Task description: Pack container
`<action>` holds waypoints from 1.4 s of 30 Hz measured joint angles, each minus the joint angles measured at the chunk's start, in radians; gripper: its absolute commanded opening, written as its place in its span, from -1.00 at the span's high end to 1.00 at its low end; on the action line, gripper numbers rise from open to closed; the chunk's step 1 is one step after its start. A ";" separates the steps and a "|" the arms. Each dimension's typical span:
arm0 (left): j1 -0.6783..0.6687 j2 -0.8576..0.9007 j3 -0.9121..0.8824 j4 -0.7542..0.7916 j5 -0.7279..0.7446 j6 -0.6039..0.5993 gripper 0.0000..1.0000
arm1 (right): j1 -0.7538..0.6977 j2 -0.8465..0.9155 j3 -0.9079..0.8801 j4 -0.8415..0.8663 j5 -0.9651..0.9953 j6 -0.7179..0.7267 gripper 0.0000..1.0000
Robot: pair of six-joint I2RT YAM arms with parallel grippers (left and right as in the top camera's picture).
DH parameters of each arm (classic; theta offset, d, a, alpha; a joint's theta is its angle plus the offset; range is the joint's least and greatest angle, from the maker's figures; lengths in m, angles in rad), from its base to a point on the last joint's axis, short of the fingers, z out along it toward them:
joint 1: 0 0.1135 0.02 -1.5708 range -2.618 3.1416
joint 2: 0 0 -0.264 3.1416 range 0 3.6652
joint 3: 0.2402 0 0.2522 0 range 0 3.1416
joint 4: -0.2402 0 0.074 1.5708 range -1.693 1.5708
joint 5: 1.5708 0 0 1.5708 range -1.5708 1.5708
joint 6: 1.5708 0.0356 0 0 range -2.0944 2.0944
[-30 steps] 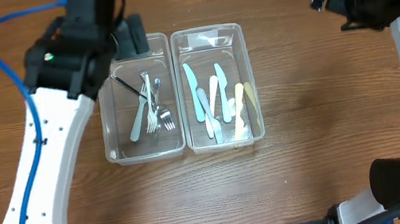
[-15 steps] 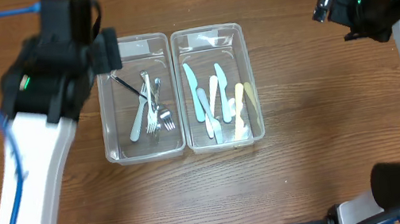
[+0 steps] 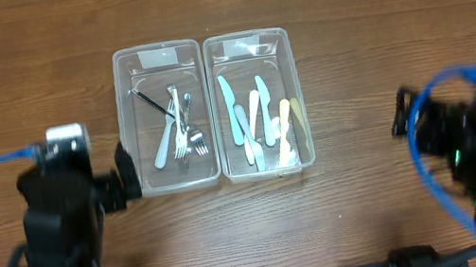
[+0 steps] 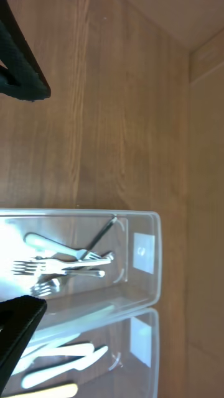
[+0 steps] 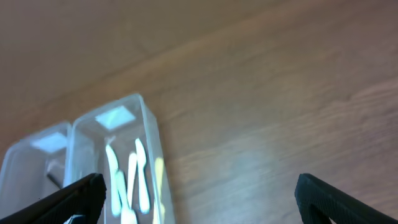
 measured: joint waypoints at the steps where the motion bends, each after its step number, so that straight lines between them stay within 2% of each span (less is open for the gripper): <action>1: 0.000 -0.038 -0.033 0.018 -0.005 0.000 -1.00 | 0.016 -0.046 -0.044 0.019 0.021 0.000 -1.00; 6: 0.000 -0.210 -0.185 0.069 -0.087 0.000 -1.00 | 0.095 -0.232 -0.215 0.028 0.090 0.000 -1.00; 14: 0.000 -0.279 -0.245 0.098 -0.221 0.000 -1.00 | 0.170 -0.242 -0.331 0.056 0.105 0.000 -1.00; 20: 0.000 -0.279 -0.246 0.080 -0.242 0.000 -1.00 | 0.174 -0.241 -0.338 0.000 0.111 0.000 -1.00; 37: 0.000 -0.279 -0.246 0.078 -0.250 0.000 -1.00 | 0.174 -0.243 -0.338 -0.002 0.112 0.000 -1.00; 42: 0.000 -0.279 -0.246 0.078 -0.250 0.000 -1.00 | 0.174 -0.337 -0.356 0.007 0.116 -0.008 -1.00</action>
